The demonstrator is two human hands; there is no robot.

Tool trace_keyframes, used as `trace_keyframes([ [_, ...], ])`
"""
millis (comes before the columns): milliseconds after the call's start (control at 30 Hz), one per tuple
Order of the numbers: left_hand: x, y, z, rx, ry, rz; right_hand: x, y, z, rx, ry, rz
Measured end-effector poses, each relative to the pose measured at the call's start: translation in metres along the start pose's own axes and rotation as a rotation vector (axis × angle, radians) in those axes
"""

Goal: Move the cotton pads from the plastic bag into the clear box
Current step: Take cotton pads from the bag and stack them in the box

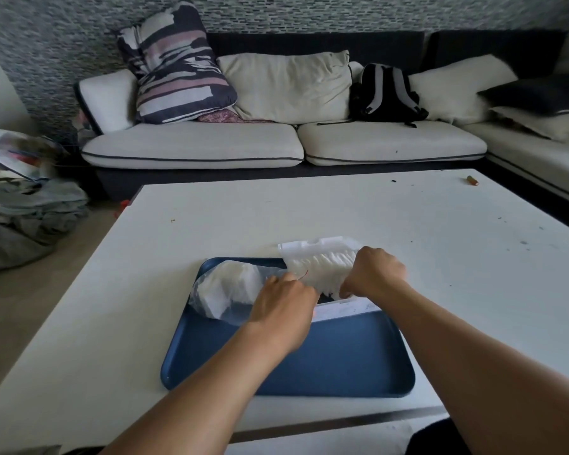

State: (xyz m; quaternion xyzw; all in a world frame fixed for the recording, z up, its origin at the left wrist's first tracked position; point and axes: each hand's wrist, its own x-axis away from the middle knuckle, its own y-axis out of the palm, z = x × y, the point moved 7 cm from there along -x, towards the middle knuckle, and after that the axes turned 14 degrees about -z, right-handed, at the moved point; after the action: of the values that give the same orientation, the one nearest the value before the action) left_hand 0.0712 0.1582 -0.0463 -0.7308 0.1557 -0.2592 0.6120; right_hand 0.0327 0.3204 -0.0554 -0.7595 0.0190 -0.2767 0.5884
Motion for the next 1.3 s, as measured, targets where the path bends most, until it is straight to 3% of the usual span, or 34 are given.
trace_keyframes([
  [133, 0.0, -0.005, -0.004, 0.076, -0.033, 0.001, -0.001, -0.006, 0.001, 0.124, 0.057, 0.079],
  [300, -0.003, -0.005, -0.006, 0.083, -0.037, -0.009, -0.013, 0.004, 0.01, 0.009, 0.099, 0.043],
  [400, -0.002, -0.005, -0.006, 0.062, -0.036, 0.005, -0.013, 0.011, 0.003, 0.071, 0.072, 0.046],
  [567, -0.003, 0.0, -0.008, 0.1, -0.014, -0.028, -0.02, 0.03, 0.008, -0.177, 0.055, -0.055],
  [633, -0.002, -0.002, -0.007, 0.154, 0.034, -0.011, -0.02, 0.031, 0.012, -0.179, 0.085, -0.084],
  [700, 0.004, -0.015, -0.016, 0.358, 0.082, 0.073, -0.014, 0.02, 0.002, -0.092, 0.091, -0.076],
  [767, 0.011, -0.038, -0.043, 0.619, 0.071, 0.194, 0.005, -0.012, -0.029, -0.037, -0.063, 0.07],
  [833, 0.022, -0.06, -0.088, 0.802, -0.018, 0.38, 0.036, -0.039, -0.068, -0.096, -0.339, 0.178],
  [900, 0.034, -0.058, -0.138, 0.836, -0.225, 0.453, 0.065, -0.022, -0.101, -0.055, -0.554, -0.124],
  [967, 0.039, -0.032, -0.174, 0.781, -0.426, 0.28, 0.084, 0.018, -0.113, 0.119, -0.625, -0.475],
  [1000, 0.041, -0.014, -0.184, 0.748, -0.493, 0.147, 0.085, 0.03, -0.115, 0.226, -0.648, -0.516],
  [1100, 0.04, 0.024, -0.19, 0.758, -0.517, -0.112, 0.075, 0.026, -0.13, 0.133, -0.76, -0.341],
  [1200, 0.035, 0.042, -0.19, 0.828, -0.485, -0.182, 0.073, 0.021, -0.144, -0.059, -0.849, -0.188],
  [1300, 0.036, 0.049, -0.197, 0.903, -0.54, -0.178, 0.073, 0.034, -0.156, -0.118, -0.904, -0.155],
])
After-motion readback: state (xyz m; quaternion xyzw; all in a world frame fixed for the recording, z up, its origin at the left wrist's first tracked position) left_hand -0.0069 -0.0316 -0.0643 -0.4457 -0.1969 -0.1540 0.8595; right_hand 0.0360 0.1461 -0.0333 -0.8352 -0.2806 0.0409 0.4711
